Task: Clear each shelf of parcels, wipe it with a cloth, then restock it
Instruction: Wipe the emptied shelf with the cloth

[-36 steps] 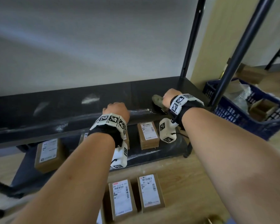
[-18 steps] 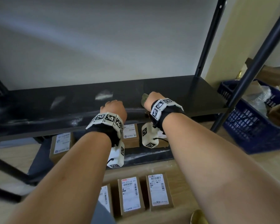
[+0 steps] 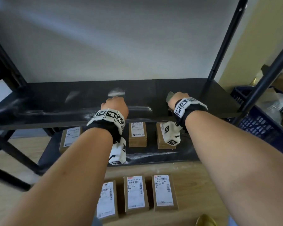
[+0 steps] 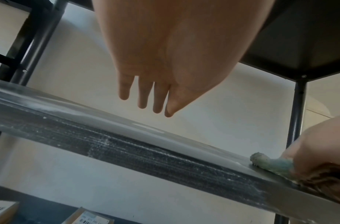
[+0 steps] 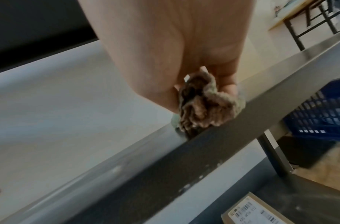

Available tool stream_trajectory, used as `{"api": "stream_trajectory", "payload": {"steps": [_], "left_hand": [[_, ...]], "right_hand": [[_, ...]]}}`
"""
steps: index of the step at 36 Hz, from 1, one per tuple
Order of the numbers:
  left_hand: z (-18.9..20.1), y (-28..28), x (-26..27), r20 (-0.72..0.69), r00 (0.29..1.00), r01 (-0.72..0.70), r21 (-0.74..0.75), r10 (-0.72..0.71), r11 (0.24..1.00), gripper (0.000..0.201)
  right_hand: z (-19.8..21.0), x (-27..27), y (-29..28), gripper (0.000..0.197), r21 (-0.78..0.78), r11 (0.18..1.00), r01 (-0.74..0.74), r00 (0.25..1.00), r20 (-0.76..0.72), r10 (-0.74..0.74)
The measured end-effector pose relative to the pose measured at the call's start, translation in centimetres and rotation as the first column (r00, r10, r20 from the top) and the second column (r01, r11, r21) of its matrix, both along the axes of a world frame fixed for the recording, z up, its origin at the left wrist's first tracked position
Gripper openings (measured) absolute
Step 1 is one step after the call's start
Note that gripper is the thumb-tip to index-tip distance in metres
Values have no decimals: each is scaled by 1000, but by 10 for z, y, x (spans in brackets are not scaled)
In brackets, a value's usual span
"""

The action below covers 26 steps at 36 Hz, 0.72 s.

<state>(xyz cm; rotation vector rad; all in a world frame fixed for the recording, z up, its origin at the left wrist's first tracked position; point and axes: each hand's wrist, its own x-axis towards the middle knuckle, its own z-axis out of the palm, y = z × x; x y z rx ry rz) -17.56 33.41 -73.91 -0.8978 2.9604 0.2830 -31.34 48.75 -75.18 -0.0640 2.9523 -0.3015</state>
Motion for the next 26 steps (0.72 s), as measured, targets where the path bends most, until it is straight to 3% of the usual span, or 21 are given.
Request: {"api": "stream_trajectory", "payload": {"steps": [5, 14, 20, 26], "left_hand": [[-5, -10, -5, 1, 1000, 23, 30, -23, 999, 50], [-3, -39, -12, 16, 1000, 9, 128, -11, 992, 55], [-2, -55, -7, 20, 999, 44, 72, -45, 996, 48], [-4, -56, -11, 45, 997, 60, 48, -62, 997, 45]], "right_hand": [[-3, 4, -16, 45, 50, 997, -65, 997, 37, 63], [-7, 31, -72, 38, -143, 982, -127, 991, 30, 132], [-13, 48, -95, 37, -160, 976, -145, 989, 12, 149], [-9, 47, -90, 38, -334, 925, -182, 977, 47, 209]]}}
